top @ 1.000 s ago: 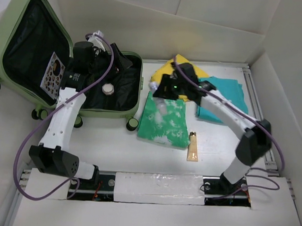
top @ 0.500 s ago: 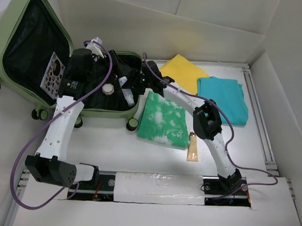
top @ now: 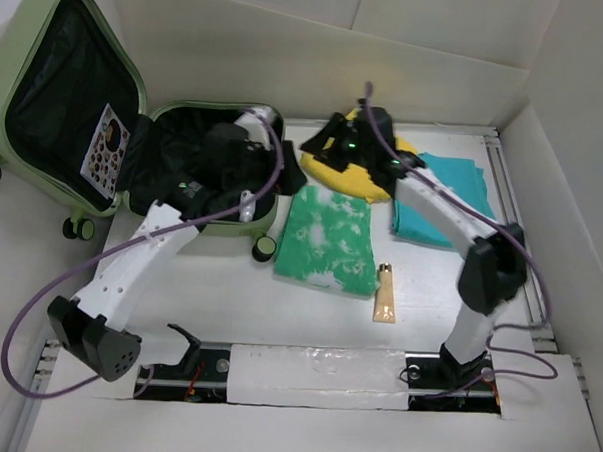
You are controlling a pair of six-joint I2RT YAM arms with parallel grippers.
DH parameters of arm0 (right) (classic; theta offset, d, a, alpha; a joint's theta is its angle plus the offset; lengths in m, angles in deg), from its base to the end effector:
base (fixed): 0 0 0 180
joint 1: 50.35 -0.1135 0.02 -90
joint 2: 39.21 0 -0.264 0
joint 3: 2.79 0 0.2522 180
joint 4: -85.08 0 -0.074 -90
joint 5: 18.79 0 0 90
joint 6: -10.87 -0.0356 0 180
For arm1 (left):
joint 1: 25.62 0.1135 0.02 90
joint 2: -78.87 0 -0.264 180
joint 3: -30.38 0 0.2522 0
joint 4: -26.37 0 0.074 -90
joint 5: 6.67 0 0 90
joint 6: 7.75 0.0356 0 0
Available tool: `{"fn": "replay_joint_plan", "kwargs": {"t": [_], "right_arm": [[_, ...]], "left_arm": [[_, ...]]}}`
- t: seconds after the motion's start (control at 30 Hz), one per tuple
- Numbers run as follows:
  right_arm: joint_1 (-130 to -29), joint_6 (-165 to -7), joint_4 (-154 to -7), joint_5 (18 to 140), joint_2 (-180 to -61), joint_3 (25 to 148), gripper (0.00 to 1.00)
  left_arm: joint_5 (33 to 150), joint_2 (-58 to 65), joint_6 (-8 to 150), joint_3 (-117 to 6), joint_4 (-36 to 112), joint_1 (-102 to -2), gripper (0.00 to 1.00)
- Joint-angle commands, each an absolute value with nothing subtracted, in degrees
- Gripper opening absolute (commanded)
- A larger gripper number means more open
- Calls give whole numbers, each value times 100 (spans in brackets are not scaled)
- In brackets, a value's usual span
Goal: Pack the luggage
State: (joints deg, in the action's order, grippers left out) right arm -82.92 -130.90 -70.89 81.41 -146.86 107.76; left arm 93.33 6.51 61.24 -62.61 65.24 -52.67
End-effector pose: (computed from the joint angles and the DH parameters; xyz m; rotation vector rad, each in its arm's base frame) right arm 0.3789 0.2495 0.3385 0.2245 2.1015 1.1105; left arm 0.2462 -0.1327 0.4198 0.2258 1.9390 -0.7295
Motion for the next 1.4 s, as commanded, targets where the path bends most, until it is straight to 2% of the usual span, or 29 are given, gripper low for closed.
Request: {"fn": "replay_joint_plan", "kwargs": {"t": [0.0, 0.07, 0.13, 0.2, 0.27, 0.43, 0.57, 0.77, 1.07, 1.27, 1.37], "right_arm": [[-7533, -12764, -7159, 7299, -13206, 9138, 54], [-7067, -12625, -6571, 7078, -12177, 8518, 36], [-6434, -12405, -6088, 6622, -11561, 7956, 24], [-5926, -12133, -5428, 6314, -10735, 7786, 19], [-5686, -11974, -5033, 6312, -10095, 7733, 19], [-5237, -11780, -4495, 6645, -9608, 7865, 21], [-5237, -11701, -4232, 6909, -9458, 7944, 30], [-5237, -11648, -4231, 7419, -9142, 7742, 33], [-5509, -11596, -4064, 7560, -8825, 7566, 34], [-5685, -11543, -4064, 7560, -8711, 7513, 35], [-5685, -11543, -4064, 7560, -8658, 7460, 37]], "left_arm": [[8658, 435, 6433, -6170, 6352, -6348, 87], [8763, 216, 6284, -5986, 6150, -6760, 87], [8589, -31, 6230, -6002, 6053, -7183, 87], [8256, -695, 6353, -6430, 6157, -7831, 87], [8192, -1233, 6484, -6835, 6421, -8177, 87], [8648, -2805, 6607, -7847, 6554, -8819, 85], [8869, -3661, 6608, -8734, 7019, -8890, 81], [8922, -4136, 6336, -8736, 6783, -8890, 78], [9230, -4619, 6019, -8631, 6519, -8890, 67], [9230, -4935, 5958, -8736, 6518, -8943, 67], [9230, -5102, 5958, -8736, 6518, -8943, 60]]}}
